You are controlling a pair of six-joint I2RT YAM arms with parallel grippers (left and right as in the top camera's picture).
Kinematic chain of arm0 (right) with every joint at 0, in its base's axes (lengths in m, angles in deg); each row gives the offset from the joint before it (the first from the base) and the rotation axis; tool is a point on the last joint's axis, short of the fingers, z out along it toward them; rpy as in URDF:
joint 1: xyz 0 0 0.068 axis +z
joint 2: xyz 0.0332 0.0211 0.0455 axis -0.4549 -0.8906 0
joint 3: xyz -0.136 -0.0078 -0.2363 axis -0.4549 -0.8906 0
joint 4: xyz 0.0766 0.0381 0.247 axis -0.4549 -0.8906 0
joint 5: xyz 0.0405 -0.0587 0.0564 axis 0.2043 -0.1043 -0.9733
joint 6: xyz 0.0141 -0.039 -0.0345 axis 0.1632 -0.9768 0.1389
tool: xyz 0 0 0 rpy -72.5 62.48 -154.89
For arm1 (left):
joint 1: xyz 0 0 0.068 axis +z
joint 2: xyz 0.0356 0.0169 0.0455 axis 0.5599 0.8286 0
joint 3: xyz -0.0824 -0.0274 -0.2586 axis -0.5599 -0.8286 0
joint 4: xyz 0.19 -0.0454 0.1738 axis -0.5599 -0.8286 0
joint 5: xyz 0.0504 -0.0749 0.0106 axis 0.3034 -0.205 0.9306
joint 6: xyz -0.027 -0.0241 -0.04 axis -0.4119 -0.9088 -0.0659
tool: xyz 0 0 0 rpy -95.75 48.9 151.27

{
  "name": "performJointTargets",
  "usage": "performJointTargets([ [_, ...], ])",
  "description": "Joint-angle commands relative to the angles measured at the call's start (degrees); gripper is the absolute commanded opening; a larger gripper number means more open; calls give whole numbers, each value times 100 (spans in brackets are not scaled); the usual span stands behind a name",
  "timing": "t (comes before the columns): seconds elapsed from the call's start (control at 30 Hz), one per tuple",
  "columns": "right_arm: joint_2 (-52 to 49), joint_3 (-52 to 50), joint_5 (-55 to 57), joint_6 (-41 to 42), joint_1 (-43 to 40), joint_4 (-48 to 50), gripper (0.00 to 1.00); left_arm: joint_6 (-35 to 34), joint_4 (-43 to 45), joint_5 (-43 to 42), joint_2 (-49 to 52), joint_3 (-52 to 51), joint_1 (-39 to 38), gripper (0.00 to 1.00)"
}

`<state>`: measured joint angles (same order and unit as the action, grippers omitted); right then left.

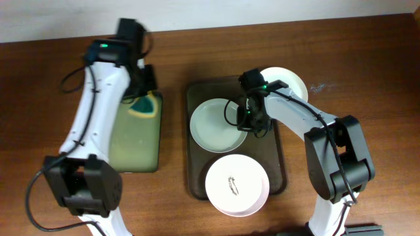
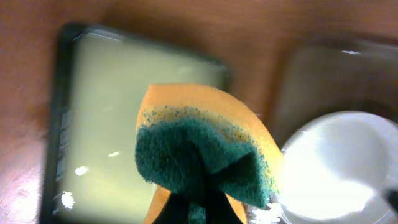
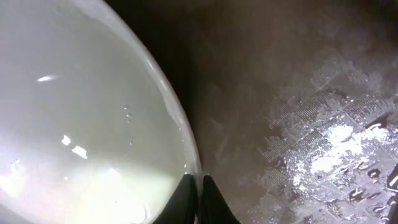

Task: Clean dirty plates on tray and stack at the side
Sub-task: 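Return the sponge to the soapy tray with the left gripper, then carry the cleaned plate right and set it beside the tray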

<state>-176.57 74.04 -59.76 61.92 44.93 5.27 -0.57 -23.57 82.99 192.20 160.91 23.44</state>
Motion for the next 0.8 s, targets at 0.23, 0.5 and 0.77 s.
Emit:
performJointTargets([
  [0.23,1272,179,1139,-944,221,-116,4,398,975,-199,-837,-1808,638,65],
  [0.5,1919,186,6360,-1043,2579,44,4,396,658,-254,-1853,-1810,638,99],
  [0.77,2013,328,6393,-2022,3423,-162,4,396,660,-254,-1853,-1810,638,99],
])
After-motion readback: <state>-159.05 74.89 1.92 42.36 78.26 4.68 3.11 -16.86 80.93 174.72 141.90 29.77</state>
